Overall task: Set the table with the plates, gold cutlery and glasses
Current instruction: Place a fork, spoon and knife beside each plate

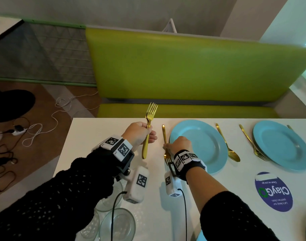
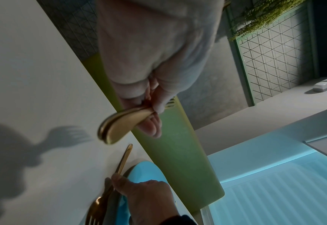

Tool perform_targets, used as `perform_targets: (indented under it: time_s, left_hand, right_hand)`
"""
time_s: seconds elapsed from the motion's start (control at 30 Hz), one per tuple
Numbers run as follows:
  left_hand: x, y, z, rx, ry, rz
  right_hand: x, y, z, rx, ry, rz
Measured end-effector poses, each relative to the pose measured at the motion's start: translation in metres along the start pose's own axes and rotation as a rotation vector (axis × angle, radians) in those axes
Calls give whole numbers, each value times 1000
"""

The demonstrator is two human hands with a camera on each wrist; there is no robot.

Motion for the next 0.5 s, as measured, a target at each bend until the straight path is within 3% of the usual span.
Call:
perform_targets:
  time_s: [0.5]
  left_hand:
    - [1, 7, 0, -7, -15, 18]
  right_hand:
    - [2, -5, -2, 12, -18, 0]
Point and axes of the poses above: each hand's wrist, its own x-axis away from the middle knuckle, its own y-axis out of the palm, z = x × y, the point moved 5 cm from there along -x, towards the middle knuckle, and after that the axes turned 13 degrees about -y, right-handed, at the moved point
